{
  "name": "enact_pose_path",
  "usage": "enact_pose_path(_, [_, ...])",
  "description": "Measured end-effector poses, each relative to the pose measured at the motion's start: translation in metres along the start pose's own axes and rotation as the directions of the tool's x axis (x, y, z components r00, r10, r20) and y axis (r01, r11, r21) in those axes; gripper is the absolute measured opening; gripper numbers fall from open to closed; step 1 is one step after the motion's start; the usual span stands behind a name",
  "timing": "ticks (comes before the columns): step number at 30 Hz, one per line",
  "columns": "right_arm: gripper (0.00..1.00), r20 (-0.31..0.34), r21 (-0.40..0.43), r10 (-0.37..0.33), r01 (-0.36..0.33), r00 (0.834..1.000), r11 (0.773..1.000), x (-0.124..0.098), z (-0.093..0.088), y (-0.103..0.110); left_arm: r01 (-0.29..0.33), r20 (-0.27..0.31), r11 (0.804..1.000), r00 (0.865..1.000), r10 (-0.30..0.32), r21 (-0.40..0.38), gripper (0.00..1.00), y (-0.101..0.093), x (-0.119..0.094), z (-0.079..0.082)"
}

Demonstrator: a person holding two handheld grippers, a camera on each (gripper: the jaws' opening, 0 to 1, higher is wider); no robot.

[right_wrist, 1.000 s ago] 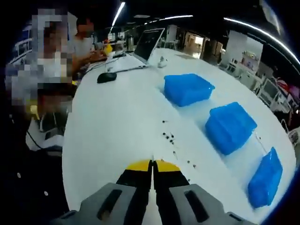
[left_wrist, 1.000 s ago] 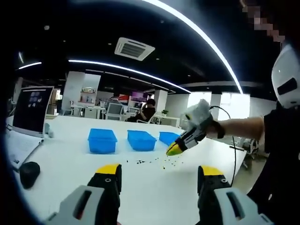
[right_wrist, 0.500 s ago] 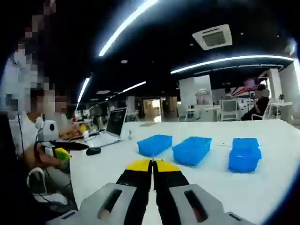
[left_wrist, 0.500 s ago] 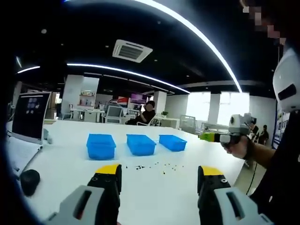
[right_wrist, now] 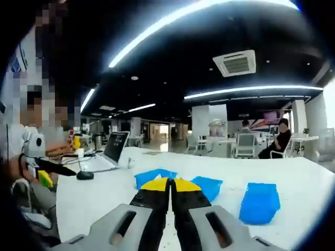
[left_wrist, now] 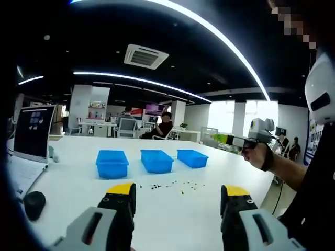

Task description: Pick up the resistors one by one and place each resistor into its matching bin, sorting the parts by color and model until every resistor is separated into the correct bin for its type

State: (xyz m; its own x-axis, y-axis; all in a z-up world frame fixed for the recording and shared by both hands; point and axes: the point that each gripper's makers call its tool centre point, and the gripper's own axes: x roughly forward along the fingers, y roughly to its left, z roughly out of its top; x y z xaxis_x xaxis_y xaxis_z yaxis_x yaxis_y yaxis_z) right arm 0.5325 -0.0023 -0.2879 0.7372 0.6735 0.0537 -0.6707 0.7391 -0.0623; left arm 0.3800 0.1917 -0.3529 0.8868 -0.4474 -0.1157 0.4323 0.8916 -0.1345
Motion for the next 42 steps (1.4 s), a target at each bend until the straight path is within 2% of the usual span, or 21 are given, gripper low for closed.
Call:
enact_pose_path(1, [0.05, -0.001, -0.007, 0.001, -0.001, 1.000, 1.000, 0.004, 0.001, -0.001, 0.000, 0.000, 1.000, 1.000, 0.000, 0.000, 0.66, 0.000, 0.000, 0.000])
enact_pose_path(5, [0.05, -0.022, -0.036, 0.001, -0.001, 1.000, 0.999, 0.059, -0.004, -0.023, -0.013, 0.009, 1.000, 1.000, 0.013, -0.005, 0.66, 0.001, -0.004, 0.001])
enact_pose_path(10, [0.05, -0.059, -0.012, -0.010, 0.009, 0.998, 1.000, 0.118, -0.016, -0.051, -0.029, 0.009, 1.000, 1.000, 0.029, -0.011, 0.66, 0.005, -0.009, 0.000])
enact_pose_path(16, [0.05, -0.109, -0.056, -0.042, 0.036, 0.993, 0.998, 0.161, -0.027, -0.067, -0.048, 0.012, 0.999, 0.999, 0.049, -0.012, 0.66, 0.010, -0.013, 0.002])
enact_pose_path(19, [0.05, -0.129, -0.061, -0.049, 0.041, 0.990, 0.997, 0.174, -0.031, -0.071, -0.057, 0.011, 0.998, 0.998, 0.057, -0.013, 0.66, 0.011, -0.015, 0.001])
enact_pose_path(27, [0.06, -0.162, -0.066, -0.055, 0.045, 0.985, 0.997, 0.181, -0.045, -0.073, -0.060, 0.007, 0.998, 0.998, 0.060, -0.011, 0.67, 0.010, -0.014, 0.001])
enact_pose_path(32, [0.24, -0.164, -0.090, -0.067, 0.053, 0.984, 0.995, 0.176, -0.048, -0.076, -0.054, 0.008, 0.998, 0.999, 0.054, -0.011, 0.67, 0.008, -0.013, 0.001])
enact_pose_path(38, [0.33, -0.146, -0.072, -0.062, 0.052, 0.987, 0.996, 0.161, -0.038, -0.080, -0.049, 0.006, 0.999, 0.999, 0.049, -0.008, 0.67, 0.006, -0.012, 0.001])
enact_pose_path(42, [0.35, -0.125, -0.035, -0.036, 0.032, 0.991, 0.999, 0.140, -0.028, -0.077, -0.041, 0.010, 0.999, 0.999, 0.041, -0.004, 0.67, 0.005, -0.010, 0.002])
